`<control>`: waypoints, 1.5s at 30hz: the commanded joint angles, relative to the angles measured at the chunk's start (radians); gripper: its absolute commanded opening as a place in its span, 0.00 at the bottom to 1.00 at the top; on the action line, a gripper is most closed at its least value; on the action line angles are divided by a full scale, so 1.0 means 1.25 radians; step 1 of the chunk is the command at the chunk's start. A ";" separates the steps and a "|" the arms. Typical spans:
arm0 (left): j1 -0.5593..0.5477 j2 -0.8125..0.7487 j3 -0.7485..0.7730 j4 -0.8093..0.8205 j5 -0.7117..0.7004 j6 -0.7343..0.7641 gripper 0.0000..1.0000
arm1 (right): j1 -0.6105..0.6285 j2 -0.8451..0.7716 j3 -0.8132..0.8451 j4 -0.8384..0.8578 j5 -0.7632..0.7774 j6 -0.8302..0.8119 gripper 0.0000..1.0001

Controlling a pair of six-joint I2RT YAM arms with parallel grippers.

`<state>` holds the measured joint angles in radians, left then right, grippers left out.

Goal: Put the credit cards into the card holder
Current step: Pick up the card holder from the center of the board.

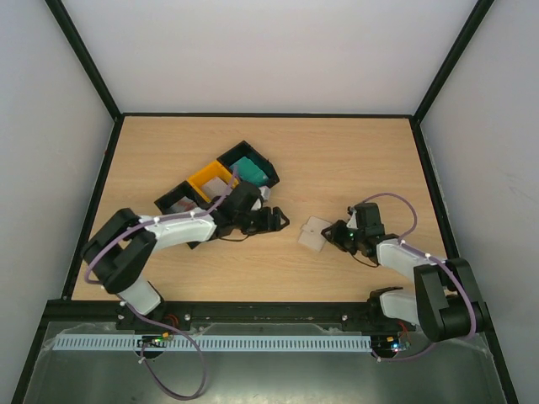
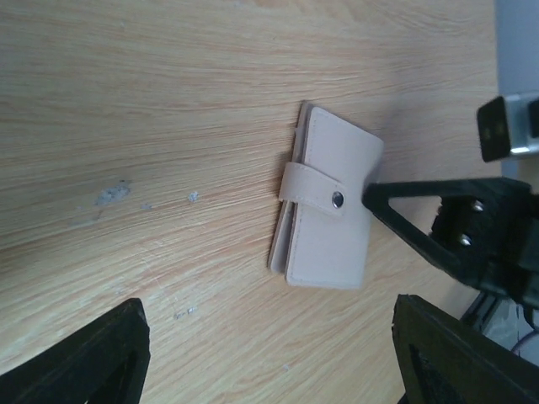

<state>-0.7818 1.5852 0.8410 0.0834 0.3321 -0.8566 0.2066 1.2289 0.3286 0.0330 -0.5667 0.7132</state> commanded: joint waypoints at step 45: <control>-0.024 0.281 0.021 -0.014 0.014 0.102 0.23 | 0.257 0.231 -0.099 0.623 -0.078 0.330 0.38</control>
<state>-0.8181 1.8774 0.9352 0.1341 0.3679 -0.7197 0.5007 1.4956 0.2165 0.7269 -0.7116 1.0595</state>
